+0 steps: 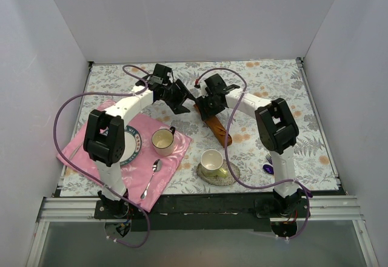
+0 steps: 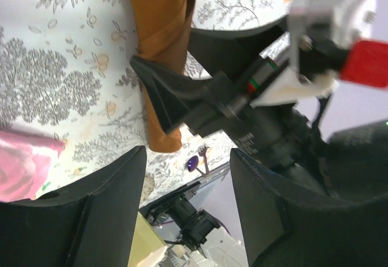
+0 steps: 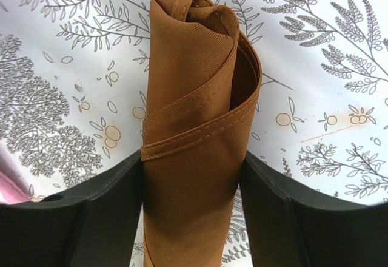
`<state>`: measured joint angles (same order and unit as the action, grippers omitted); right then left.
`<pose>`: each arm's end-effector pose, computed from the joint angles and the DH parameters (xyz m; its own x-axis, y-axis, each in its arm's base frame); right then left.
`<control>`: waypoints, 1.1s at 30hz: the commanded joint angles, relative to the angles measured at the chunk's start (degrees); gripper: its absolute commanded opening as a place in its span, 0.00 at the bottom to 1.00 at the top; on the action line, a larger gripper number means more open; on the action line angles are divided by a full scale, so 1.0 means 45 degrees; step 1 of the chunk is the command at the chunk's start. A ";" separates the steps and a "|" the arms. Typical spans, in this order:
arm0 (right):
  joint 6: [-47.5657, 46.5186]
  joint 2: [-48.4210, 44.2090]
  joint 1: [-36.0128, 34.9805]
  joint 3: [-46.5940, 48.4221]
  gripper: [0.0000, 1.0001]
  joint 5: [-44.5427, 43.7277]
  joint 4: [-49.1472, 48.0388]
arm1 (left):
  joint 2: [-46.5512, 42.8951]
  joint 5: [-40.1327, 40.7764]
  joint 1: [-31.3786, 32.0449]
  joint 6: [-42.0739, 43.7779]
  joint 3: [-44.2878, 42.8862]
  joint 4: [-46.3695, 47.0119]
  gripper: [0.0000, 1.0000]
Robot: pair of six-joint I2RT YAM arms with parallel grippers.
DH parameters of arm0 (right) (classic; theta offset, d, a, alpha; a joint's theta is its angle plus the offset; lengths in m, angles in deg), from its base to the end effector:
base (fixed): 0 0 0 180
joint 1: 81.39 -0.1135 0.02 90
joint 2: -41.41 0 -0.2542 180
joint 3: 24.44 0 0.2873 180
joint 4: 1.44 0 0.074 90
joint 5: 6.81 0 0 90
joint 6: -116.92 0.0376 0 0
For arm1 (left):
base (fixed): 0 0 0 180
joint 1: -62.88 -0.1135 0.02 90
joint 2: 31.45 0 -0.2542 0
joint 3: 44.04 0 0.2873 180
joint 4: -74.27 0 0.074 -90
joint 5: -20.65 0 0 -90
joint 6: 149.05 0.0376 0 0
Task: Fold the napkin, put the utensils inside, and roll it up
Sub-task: Roll the napkin with the utensil
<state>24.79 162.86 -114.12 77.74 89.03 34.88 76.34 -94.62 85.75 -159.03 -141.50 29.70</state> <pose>0.4074 0.2664 0.1436 -0.6718 -0.4757 -0.5678 -0.6116 0.7886 0.0629 0.4014 -0.1867 0.2157 -0.4382 -0.7818 0.4436 -0.8425 0.1853 -0.5058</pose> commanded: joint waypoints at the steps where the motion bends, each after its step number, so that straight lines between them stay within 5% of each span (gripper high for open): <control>1: 0.0375 0.0200 -0.0421 -0.0340 0.67 -0.1883 0.0193 | -0.1647 0.0168 -0.0083 -0.0320 0.0268 -0.0001 0.57; 8: 0.2267 0.0121 -0.0383 -0.0926 0.49 -0.3057 -0.0179 | -0.2253 0.0012 -0.0102 -0.0477 0.0405 -0.0158 0.57; 19: 0.4964 -0.0211 0.0982 -0.1279 0.48 -0.3584 -0.0336 | -0.3385 -0.0476 -0.0083 -0.0769 0.1107 -0.0158 0.57; 33: 0.9123 0.0647 0.5475 0.0380 0.54 -0.3741 0.0680 | -0.4128 -0.1277 -0.0122 -0.0536 0.1284 -0.0489 0.57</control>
<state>59.00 162.42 -93.20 76.26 74.39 32.89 61.74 -98.25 85.49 -162.18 -135.66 29.16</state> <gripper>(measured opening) 0.534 0.569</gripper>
